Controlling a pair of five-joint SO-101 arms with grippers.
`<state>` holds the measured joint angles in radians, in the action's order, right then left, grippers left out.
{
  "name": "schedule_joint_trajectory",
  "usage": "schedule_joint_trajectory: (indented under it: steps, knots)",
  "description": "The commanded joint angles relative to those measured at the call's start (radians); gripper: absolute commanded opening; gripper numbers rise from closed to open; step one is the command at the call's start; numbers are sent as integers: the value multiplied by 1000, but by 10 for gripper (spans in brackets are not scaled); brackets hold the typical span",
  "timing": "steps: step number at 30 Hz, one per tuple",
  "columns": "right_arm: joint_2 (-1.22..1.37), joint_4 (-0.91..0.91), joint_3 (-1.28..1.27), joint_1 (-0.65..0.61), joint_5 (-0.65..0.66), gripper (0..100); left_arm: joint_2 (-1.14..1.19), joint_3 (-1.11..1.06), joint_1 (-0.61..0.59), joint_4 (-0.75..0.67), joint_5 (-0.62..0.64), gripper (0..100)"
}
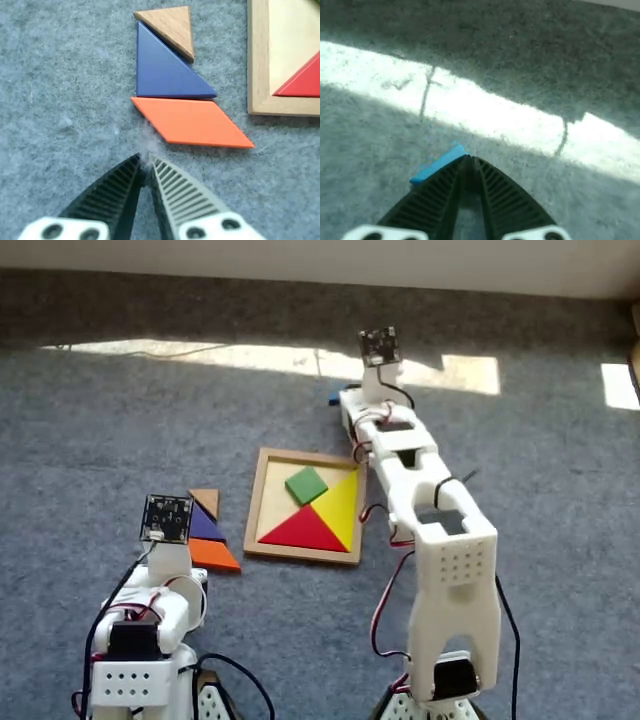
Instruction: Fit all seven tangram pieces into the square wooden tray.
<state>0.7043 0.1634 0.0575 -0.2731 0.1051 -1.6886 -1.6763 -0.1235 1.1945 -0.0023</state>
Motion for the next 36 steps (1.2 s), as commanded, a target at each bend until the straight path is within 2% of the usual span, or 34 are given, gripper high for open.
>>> schedule_joint_trajectory:
  steps: [1,12,20,23,36]
  knots:
    - [-77,160,-2,15,0,5,-8,-25,13,-14,-6,8]
    - [-285,630,1,21,2,5,-8,-25,13,-14,-6,8]
    - [-369,659,4,22,-6,5,-8,-25,13,-14,-6,8]
    - [-369,535,-4,4,-6,5,-8,-25,13,-14,-6,8]
    - [-364,-398,-295,-33,-8,5,-8,-25,13,-14,-6,8]
